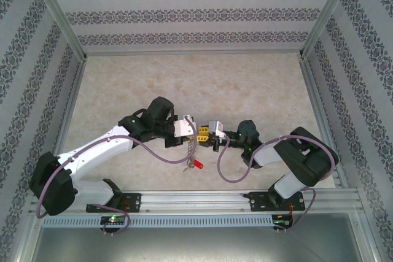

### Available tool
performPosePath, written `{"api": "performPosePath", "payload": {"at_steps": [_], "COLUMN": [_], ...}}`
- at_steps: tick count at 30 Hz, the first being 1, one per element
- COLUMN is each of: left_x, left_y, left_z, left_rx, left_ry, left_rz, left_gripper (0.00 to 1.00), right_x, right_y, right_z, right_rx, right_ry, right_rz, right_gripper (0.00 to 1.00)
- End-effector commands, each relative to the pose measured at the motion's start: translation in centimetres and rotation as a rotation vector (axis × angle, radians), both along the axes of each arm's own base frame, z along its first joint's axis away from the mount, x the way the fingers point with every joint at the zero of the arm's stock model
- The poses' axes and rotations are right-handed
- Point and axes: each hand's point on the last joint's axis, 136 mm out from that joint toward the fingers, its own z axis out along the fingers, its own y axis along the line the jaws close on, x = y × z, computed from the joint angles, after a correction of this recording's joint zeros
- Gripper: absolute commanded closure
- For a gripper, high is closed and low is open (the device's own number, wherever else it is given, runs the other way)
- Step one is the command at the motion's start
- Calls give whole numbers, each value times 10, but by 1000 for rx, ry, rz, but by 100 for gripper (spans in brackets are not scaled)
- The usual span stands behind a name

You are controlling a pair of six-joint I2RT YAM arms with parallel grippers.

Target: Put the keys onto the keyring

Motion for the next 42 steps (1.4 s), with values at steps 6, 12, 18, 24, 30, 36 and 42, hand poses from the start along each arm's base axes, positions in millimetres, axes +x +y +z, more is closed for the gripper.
{"api": "performPosePath", "payload": {"at_steps": [6, 12, 18, 24, 30, 36, 42], "left_x": [-4, -4, -6, -4, -3, -4, -3], "left_y": [17, 22, 15, 13, 8, 4, 4], "left_z": [1, -4, 0, 0, 1, 2, 1], "left_rx": [192, 335, 316, 307, 270, 236, 237], "left_ry": [10, 11, 17, 16, 15, 26, 23], "left_rz": [-54, -91, -108, -99, -87, -79, -72], "left_gripper": [100, 100, 100, 100, 100, 99, 100], "right_x": [-2, 1, 0, -1, -3, -3, -6], "right_y": [0, 10, 17, 18, 20, 19, 20], "right_z": [-9, 1, -1, -1, 1, 3, 4], "right_rx": [-99, -99, -88, -67, -52, -23, -16], "right_ry": [-10, -31, -17, -7, -5, 3, 5], "right_rz": [10, 29, 45, 51, 55, 55, 69], "right_gripper": [74, 76, 76, 90, 94, 89, 92]}}
